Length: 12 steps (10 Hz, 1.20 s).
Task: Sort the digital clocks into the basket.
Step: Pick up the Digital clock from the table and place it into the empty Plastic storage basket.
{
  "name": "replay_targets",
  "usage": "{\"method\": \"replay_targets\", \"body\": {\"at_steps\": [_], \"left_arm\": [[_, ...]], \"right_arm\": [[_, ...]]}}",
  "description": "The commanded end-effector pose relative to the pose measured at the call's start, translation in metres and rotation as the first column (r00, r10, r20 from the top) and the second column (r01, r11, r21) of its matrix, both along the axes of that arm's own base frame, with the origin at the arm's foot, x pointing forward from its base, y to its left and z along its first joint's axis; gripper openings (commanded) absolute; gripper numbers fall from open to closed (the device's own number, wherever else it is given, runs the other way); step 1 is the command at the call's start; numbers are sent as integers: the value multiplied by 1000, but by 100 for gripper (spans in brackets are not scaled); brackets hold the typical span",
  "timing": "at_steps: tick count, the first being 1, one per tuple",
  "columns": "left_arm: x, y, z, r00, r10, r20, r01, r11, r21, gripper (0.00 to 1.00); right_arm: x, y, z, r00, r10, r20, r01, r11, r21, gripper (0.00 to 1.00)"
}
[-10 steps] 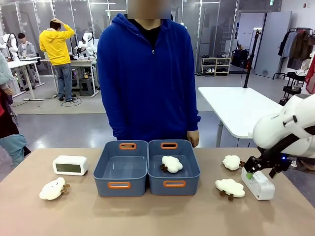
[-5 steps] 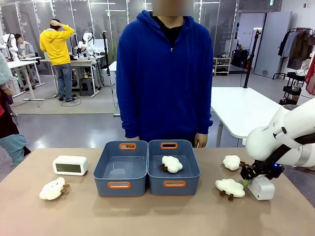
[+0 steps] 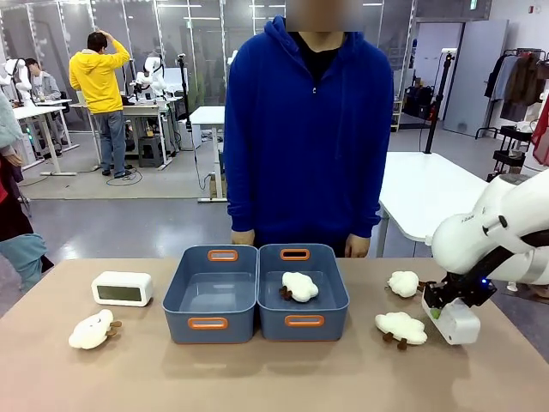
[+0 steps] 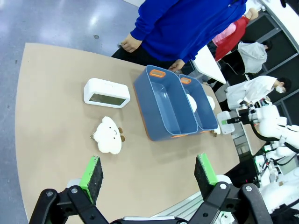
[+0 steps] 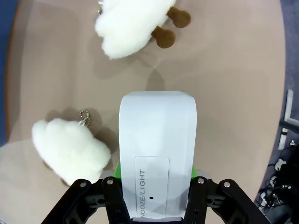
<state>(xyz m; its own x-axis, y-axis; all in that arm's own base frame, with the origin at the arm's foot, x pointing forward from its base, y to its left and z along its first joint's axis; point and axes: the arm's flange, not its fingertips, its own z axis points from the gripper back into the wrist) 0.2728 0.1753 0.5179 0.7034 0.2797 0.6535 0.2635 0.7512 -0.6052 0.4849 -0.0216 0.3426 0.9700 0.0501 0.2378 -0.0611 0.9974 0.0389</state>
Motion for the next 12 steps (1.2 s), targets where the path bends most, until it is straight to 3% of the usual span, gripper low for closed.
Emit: {"method": "replay_targets", "body": {"at_steps": [1, 4, 6, 8, 10, 12], "left_arm": [[0, 0, 0, 1000, -8, -3, 8, 1000, -1, 100], [0, 0, 0, 1000, -8, -3, 8, 1000, -1, 100], [0, 0, 0, 1000, -8, -3, 8, 1000, -1, 100], [0, 0, 0, 1000, -8, -3, 8, 1000, -1, 100], [0, 0, 0, 1000, -8, -3, 8, 1000, -1, 100], [0, 0, 0, 1000, -8, -3, 8, 1000, -1, 100]], "right_arm": [[-27, -17, 52, 999, 42, -11, -41, 995, 87, 4], [-66, -15, 137, 975, 211, 70, -221, 949, 224, 4], [-76, 60, 178, 913, 361, 192, -396, 896, 200, 4], [-82, 138, 193, 844, 473, 252, -511, 852, 114, 4], [-100, 165, 202, 786, 542, 298, -590, 802, 98, 4], [-108, 132, 207, 800, 507, 322, -567, 813, 128, 4]]}}
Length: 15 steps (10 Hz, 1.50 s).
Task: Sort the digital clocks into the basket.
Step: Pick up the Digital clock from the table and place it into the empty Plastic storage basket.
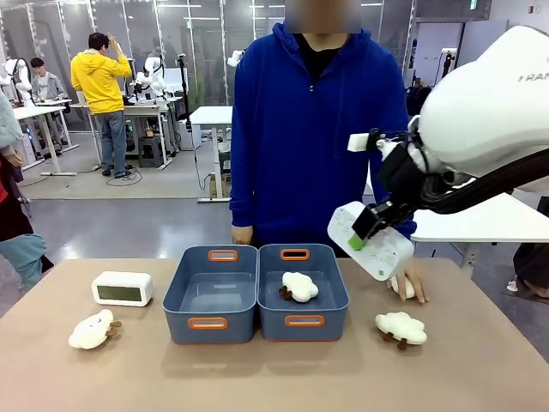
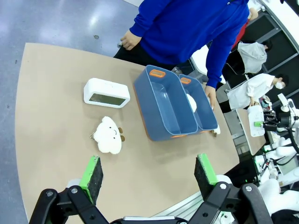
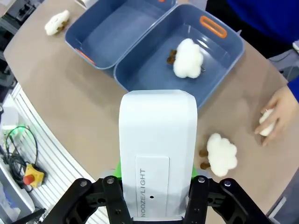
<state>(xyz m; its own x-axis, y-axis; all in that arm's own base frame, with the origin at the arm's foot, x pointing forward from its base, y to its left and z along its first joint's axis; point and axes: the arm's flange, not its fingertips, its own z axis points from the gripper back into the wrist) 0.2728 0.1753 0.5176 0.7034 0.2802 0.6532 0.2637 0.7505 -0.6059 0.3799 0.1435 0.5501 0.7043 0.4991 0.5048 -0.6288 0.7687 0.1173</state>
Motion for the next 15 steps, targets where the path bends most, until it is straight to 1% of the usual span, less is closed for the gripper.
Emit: {"method": "replay_targets", "body": {"at_steps": [1, 2, 3, 4, 5, 6, 8, 9, 15], "left_arm": [[0, 0, 1, 1000, -8, -3, 8, 1000, 0, 100], [0, 0, 1, 1000, -8, -3, 8, 1000, 0, 100], [0, 0, 1, 1000, -8, -3, 8, 1000, 0, 100], [0, 0, 1, 1000, -8, -3, 8, 1000, 0, 100], [0, 0, 1, 1000, -8, -3, 8, 1000, 0, 100], [0, 0, 1, 1000, -8, -3, 8, 1000, 0, 100], [0, 0, 1, 1000, -8, -3, 8, 1000, 0, 100], [0, 0, 1, 1000, -8, -3, 8, 1000, 0, 100], [0, 0, 1, 1000, -8, -3, 8, 1000, 0, 100]], "right_arm": [[-26, -72, 11, 999, -20, 25, 17, 991, 130, 4], [-60, -119, 25, 996, -10, 86, -7, 981, 195, 4], [-89, -170, 37, 994, -60, 89, 29, 947, 320, 4], [-109, -205, 44, 987, -107, 122, 51, 917, 395, 4], [-121, -234, 46, 981, -128, 145, 50, 891, 451, 4], [-128, -255, 45, 974, -164, 154, 68, 866, 496, 4], [-135, -274, 37, 971, -191, 147, 86, 845, 528, 4], [-135, -278, 37, 967, -198, 158, 86, 843, 531, 4], [-127, -279, 41, 971, -195, 141, 95, 849, 520, 4]]}}
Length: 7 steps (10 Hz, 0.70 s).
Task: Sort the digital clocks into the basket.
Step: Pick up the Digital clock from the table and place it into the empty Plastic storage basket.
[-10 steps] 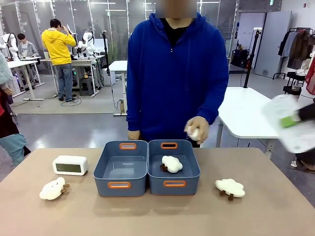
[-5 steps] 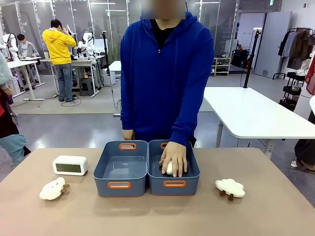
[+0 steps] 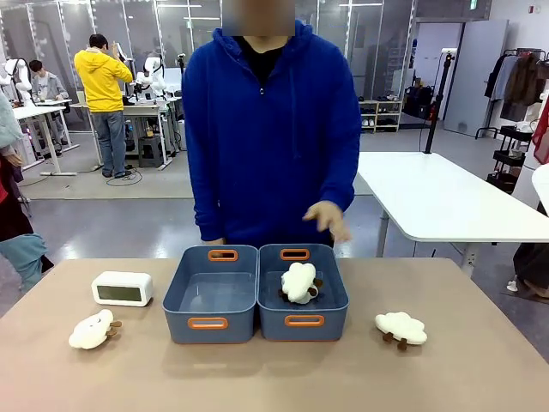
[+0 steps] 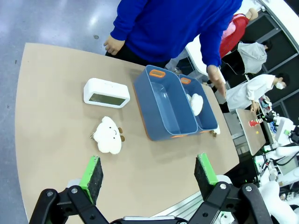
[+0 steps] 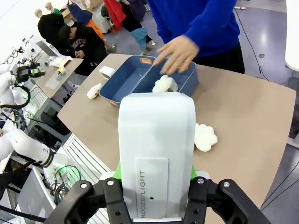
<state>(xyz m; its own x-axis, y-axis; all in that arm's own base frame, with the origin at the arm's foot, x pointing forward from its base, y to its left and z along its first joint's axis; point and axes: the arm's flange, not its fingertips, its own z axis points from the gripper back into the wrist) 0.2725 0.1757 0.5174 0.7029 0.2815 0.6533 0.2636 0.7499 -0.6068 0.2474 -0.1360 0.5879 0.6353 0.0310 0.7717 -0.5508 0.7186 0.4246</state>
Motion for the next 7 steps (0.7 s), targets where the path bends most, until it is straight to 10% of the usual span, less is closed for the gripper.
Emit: {"method": "replay_targets", "body": {"at_steps": [1, 7], "left_arm": [[0, -1, 1, 1000, -8, -4, 8, 1000, 2, 100], [0, -1, 1, 1000, -8, -4, 8, 1000, 2, 100]], "right_arm": [[7, 1, 4, 1000, 7, 20, -7, 1000, -2, 4], [42, 72, 26, 992, 125, 17, -123, 986, -115, 4]]}}
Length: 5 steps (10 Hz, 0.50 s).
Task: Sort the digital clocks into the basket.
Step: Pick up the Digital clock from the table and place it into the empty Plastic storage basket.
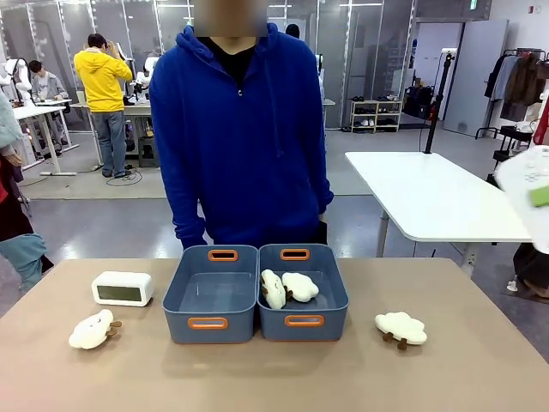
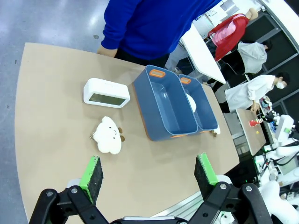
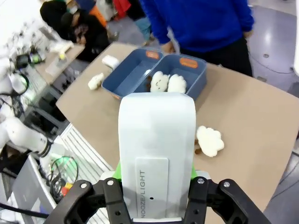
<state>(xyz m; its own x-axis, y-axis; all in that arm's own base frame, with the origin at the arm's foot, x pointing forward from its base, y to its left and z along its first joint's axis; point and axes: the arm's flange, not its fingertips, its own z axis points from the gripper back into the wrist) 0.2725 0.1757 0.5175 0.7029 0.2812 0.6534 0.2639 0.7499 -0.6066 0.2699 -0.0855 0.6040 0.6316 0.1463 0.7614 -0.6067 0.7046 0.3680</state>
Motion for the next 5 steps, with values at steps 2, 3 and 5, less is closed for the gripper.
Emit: {"method": "replay_targets", "body": {"at_steps": [2, 3, 5], "left_arm": [[0, 0, 1, 1000, -8, -4, 8, 1000, 2, 100], [0, 0, 1, 1000, -8, -4, 8, 1000, 2, 100], [0, 0, 1, 1000, -8, -4, 8, 1000, 2, 100]], "right_arm": [[44, 118, 18, 969, 221, 113, -202, 966, -163, 4], [58, 169, 14, 941, 322, 101, -299, 935, -193, 4], [99, 268, -1, 905, 408, 122, -358, 885, -299, 4]]}}
